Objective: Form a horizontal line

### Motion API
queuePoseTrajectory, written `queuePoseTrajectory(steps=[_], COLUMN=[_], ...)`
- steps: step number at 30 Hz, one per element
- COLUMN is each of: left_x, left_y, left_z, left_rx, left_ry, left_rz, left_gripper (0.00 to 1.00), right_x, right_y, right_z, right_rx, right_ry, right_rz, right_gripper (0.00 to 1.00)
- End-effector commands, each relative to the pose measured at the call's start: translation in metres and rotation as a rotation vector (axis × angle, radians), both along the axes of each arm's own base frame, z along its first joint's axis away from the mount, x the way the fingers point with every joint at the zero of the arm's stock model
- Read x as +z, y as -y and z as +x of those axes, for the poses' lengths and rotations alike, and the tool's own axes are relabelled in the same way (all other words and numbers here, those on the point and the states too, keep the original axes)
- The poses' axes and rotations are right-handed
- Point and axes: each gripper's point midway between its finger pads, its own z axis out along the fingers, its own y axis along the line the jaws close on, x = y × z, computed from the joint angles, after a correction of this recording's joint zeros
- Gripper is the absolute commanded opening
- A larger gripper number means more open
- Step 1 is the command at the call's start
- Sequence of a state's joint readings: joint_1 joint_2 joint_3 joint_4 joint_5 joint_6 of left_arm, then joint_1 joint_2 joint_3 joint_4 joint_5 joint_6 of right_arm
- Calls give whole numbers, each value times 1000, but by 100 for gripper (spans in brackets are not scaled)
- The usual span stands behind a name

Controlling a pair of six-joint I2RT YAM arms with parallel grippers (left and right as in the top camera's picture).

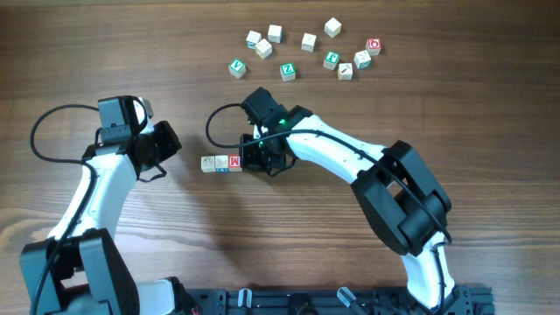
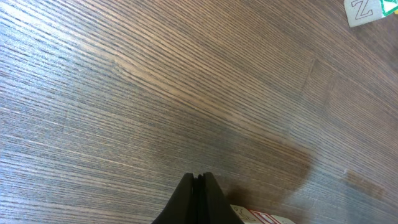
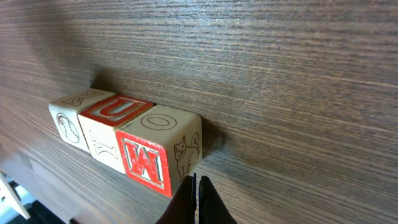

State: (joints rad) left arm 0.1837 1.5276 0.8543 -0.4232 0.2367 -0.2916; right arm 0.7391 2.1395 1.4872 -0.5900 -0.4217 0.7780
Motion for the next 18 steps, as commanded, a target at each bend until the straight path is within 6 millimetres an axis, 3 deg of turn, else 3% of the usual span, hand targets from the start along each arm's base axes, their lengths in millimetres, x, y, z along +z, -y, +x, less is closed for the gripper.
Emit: queuePoseTrajectory(steps=[1,18], left_x=[11,11], left_y=[0,0], left_z=[6,6], left_rx=[3,3], left_ry=[32,32], left_rz=[-12,-11], left_gripper=[4,4], right_x=[-7,-2], right_y=[-2,-9], right_z=[-7,-10], right_rx=[1,-4], right_ry=[-40,-70], right_rz=[7,45], right_gripper=[4,4])
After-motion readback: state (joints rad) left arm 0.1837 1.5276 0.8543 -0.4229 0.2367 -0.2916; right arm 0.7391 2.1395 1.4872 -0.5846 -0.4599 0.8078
